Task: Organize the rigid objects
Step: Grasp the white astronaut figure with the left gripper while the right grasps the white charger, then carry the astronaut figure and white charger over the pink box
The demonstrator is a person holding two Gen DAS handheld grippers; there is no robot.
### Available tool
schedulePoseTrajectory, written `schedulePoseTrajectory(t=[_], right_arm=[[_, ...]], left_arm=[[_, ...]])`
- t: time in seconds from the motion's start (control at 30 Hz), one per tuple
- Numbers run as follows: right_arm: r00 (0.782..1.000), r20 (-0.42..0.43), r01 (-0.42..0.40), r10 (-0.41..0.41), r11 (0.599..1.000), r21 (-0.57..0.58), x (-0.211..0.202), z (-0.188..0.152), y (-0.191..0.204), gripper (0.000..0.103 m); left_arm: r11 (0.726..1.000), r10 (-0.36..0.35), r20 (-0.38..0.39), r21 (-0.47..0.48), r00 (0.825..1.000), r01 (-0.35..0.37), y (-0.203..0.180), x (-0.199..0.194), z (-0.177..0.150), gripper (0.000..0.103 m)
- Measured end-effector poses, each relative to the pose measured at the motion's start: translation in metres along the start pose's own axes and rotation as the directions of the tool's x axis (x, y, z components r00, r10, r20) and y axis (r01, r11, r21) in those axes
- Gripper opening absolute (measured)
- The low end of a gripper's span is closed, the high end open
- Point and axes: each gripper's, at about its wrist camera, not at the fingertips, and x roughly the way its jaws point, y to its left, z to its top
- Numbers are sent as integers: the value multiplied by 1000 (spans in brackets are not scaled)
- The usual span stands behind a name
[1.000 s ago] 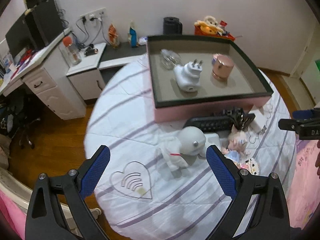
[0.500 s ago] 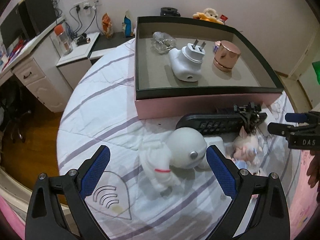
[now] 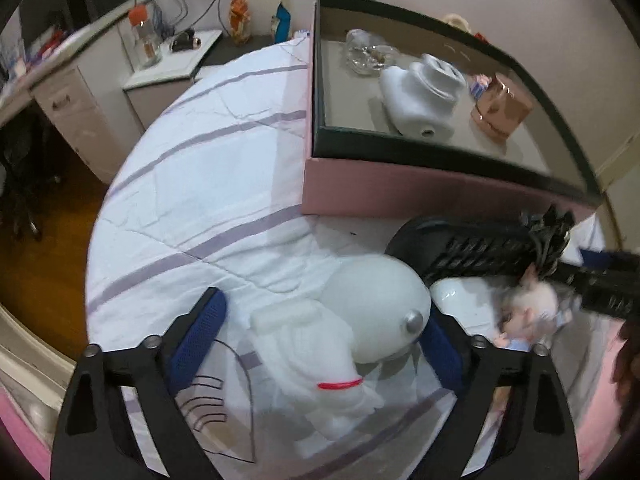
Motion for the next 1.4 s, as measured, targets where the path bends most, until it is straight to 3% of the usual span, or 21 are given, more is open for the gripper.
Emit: schedulePoseTrajectory(t=[0.1, 0.13, 0.57, 0.8, 1.07, 1.4], right_arm=[[1000, 11, -12, 12, 1000, 6, -2, 2, 2, 44], [1000, 11, -14, 13, 1000, 9, -3, 3, 2, 43], [998, 5, -67, 66, 995, 71, -28, -23, -13, 43], [995, 37, -94, 90, 989, 117, -75, -35, -24, 43], [987, 136, -105, 87, 986, 128, -127, 6, -30, 43], [977, 195, -114, 88, 985, 128, -124, 67, -21, 43]], left_arm=[[1000, 5, 9, 11, 1000, -5, 1, -3, -3, 78], [1000, 8, 10, 7, 1000, -8, 3, -5, -4, 71], [1000, -22, 21, 18, 1000, 22, 18, -21, 2, 70], [999, -28, 82, 39, 996, 25, 24, -60, 18, 70], [997, -42, 175, 69, 984, 30, 8, -110, 70, 70], [993, -89, 206, 100, 974, 70, -33, -122, 121, 70]])
